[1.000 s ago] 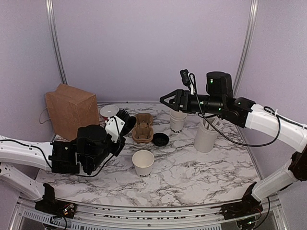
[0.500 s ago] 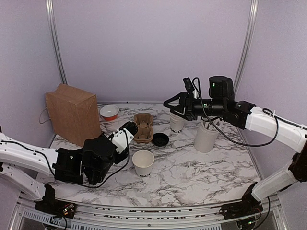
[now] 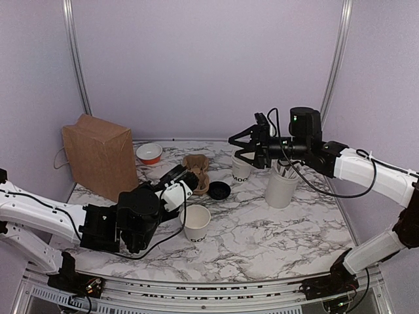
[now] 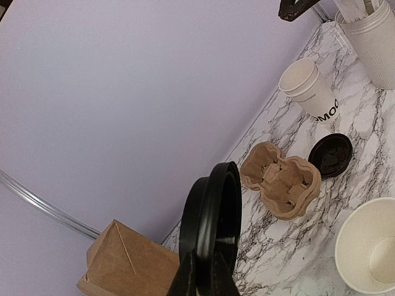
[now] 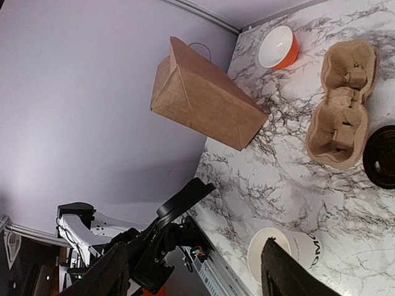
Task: Pack the takeout coffee
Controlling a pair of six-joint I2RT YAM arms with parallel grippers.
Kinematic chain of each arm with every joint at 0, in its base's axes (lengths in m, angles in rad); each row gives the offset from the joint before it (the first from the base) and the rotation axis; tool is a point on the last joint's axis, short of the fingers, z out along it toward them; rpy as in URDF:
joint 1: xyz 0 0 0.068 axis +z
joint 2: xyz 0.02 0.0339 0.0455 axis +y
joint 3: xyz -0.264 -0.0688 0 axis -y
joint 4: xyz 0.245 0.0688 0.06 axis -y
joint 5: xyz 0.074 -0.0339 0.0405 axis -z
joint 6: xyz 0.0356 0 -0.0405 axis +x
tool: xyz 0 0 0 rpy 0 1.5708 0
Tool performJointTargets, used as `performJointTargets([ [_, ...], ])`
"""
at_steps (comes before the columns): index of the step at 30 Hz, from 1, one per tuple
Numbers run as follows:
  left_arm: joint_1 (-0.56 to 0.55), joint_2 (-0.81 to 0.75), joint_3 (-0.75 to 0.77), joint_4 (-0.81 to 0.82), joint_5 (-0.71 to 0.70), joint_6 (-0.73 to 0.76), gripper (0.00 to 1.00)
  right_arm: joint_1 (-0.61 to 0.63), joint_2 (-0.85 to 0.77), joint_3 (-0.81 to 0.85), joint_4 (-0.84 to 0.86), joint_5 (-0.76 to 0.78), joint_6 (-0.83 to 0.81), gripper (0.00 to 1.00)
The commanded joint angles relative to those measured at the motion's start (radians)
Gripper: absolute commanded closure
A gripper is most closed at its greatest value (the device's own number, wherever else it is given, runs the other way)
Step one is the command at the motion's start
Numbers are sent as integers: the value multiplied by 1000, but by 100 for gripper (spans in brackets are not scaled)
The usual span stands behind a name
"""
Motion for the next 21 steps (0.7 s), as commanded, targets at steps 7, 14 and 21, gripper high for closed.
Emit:
performJointTargets([
  [7, -8, 38, 2, 139, -34, 166, 100, -2, 52, 35, 22, -45, 48, 28],
  [14, -6, 53, -3, 165, -23, 190, 100, 2, 80, 39, 30, -62, 90, 28],
  [21, -6, 77, -3, 207, -25, 233, 100, 20, 101, 50, 50, -57, 143, 30],
])
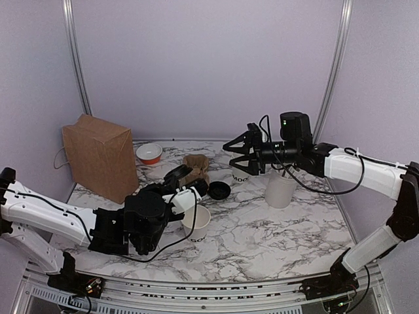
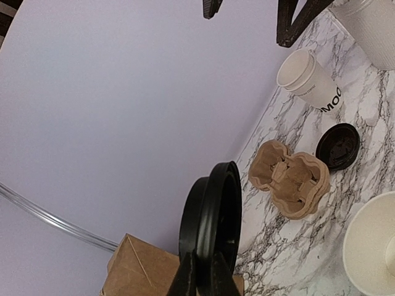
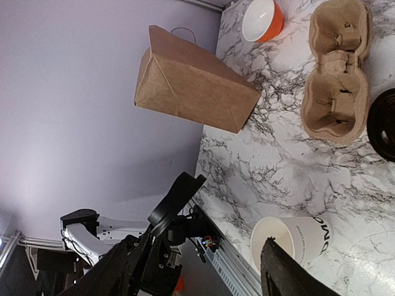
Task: Pack the takeout coffee
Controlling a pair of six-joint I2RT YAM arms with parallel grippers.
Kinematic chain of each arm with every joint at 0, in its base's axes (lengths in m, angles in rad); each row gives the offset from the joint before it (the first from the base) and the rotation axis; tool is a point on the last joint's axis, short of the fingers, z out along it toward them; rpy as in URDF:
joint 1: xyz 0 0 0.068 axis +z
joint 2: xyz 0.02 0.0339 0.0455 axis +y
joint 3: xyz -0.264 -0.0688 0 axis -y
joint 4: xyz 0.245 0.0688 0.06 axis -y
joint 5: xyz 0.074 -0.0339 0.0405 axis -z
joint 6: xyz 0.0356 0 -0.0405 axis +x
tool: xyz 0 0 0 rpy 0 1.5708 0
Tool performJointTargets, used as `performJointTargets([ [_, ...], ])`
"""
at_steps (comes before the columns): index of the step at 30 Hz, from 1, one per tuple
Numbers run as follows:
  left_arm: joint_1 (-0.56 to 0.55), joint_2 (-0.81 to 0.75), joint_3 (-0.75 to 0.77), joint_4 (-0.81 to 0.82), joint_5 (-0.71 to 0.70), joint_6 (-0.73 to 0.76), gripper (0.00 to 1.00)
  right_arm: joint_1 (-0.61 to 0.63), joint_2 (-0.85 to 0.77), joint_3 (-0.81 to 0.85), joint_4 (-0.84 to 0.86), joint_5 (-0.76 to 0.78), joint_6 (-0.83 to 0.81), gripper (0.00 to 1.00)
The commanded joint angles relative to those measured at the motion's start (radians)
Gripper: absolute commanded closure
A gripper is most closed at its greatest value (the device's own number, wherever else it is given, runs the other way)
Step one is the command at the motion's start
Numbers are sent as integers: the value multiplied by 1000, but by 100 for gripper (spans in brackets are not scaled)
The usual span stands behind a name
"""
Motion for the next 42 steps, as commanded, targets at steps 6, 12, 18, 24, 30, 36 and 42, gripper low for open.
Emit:
performJointTargets([
  [6, 1, 20, -6, 109, -11, 64, 100, 52, 41, 82, -10, 5, 27, 33],
  [12, 1, 57, -7, 139, -3, 121, 100, 81, 67, 135, -61, 18, -34, 33],
  [18, 1, 125, -2, 252, -23, 242, 100, 92, 86, 146, -53, 3, -67, 31],
  [24, 1, 181, 2, 362, -41, 350, 100, 110, 127, 172, -89, -7, -113, 31],
  [30, 1, 220, -4, 488, -37, 456, 100, 125, 163, 189, -65, -40, -106, 31],
  [36, 1, 255, -5, 575, -25, 520, 100, 136, 187, 194, -50, -69, -92, 31],
  [42, 1, 290, 6, 634, -14, 561, 100, 143, 204, 189, -3, -86, -54, 32],
])
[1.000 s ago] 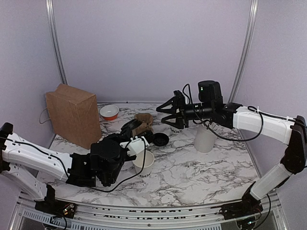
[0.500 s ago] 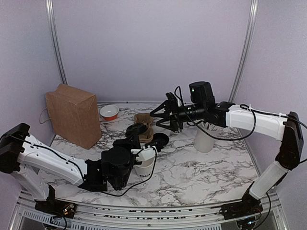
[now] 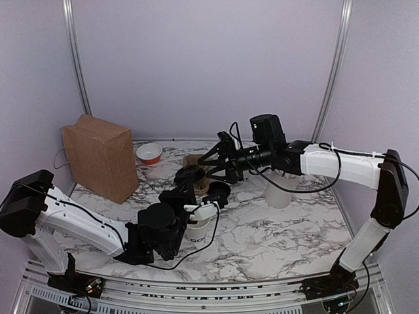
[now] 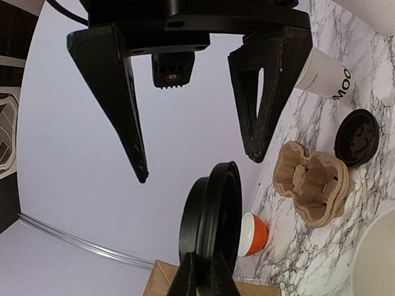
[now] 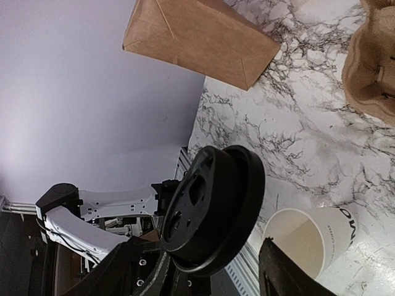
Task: Pack the takeout coffee
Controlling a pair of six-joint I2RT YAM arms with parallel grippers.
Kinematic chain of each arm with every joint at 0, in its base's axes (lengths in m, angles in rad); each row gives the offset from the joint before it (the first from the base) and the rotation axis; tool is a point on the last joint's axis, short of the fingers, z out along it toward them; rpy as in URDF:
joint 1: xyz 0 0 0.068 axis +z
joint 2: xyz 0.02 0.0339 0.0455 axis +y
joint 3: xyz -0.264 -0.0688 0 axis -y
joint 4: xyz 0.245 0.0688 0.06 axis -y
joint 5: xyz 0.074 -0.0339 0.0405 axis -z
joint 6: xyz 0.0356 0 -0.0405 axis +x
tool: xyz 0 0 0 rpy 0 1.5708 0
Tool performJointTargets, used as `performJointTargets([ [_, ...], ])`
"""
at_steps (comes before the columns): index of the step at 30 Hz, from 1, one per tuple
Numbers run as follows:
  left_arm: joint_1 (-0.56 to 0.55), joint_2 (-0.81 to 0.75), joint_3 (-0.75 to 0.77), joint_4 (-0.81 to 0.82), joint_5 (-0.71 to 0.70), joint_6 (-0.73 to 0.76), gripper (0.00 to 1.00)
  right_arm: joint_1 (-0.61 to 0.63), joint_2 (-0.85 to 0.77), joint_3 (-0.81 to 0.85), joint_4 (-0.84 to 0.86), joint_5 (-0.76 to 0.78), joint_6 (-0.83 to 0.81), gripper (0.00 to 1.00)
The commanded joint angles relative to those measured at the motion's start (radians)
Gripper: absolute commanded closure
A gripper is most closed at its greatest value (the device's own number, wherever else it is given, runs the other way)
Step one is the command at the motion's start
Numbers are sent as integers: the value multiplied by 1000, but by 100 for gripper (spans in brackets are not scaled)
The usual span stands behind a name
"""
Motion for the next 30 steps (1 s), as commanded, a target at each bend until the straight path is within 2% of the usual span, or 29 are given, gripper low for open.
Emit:
performJointTargets([
  [1, -1, 32, 8, 109, 9, 52, 100, 13, 20, 38, 71, -27, 34, 32],
  [14, -2, 92, 11, 234, 25, 128, 100, 22, 76, 38, 191, -52, 128, 39],
  [17, -2, 98, 11, 254, 27, 141, 100, 23, 82, 40, 202, -53, 135, 46],
  [28, -1, 99, -3, 295, 22, 143, 100, 24, 86, 18, 266, -50, 172, 78],
  [30, -1, 100, -4, 298, 18, 141, 96, 23, 86, 14, 271, -48, 175, 82],
])
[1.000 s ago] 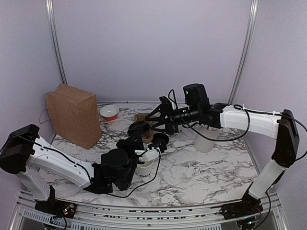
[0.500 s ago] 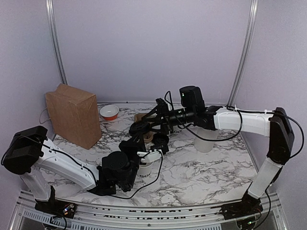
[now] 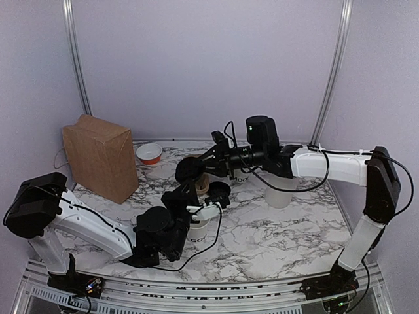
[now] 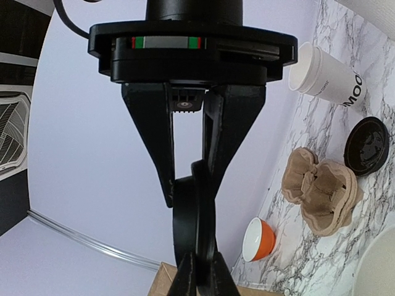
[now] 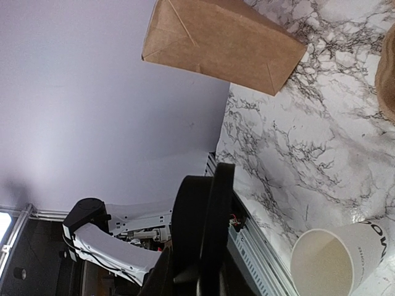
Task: Pack the takeout coffee
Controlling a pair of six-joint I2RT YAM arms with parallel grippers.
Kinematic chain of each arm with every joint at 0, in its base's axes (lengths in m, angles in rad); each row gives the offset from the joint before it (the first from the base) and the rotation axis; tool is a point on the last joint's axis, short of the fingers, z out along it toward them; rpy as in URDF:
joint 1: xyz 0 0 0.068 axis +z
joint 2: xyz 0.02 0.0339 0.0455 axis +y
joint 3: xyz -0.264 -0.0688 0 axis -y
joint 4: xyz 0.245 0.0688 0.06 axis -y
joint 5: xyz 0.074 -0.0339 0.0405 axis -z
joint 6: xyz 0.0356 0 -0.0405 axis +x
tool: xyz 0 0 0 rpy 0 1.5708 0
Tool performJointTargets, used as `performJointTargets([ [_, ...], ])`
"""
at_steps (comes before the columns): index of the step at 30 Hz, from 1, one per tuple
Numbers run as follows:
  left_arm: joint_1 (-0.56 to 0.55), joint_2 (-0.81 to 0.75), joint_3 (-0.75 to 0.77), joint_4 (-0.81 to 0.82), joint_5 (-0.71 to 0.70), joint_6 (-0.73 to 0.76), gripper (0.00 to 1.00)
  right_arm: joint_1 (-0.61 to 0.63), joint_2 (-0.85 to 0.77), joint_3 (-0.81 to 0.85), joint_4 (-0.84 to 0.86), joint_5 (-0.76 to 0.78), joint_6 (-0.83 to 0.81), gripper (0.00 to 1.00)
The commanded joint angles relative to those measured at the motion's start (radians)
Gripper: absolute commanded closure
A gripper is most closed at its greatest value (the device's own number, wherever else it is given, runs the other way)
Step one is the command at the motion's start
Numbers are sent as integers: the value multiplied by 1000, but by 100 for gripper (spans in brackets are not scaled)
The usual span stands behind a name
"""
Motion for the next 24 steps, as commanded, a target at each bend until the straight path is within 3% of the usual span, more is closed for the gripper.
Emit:
performJointTargets([
  [1, -2, 11, -5, 55, 11, -5, 92, 13, 5, 14, 59, -5, 4, 84],
  [12, -10, -44, -25, 34, -34, -76, 50, 13, -10, -29, 123, 33, 23, 90],
  [18, -29, -147, -45, -199, -55, -298, 28, 9, -17, -45, 143, 58, 15, 90],
  [24, -48, -238, -53, -450, -62, -537, 14, 2, -28, -68, 159, 76, 6, 90],
])
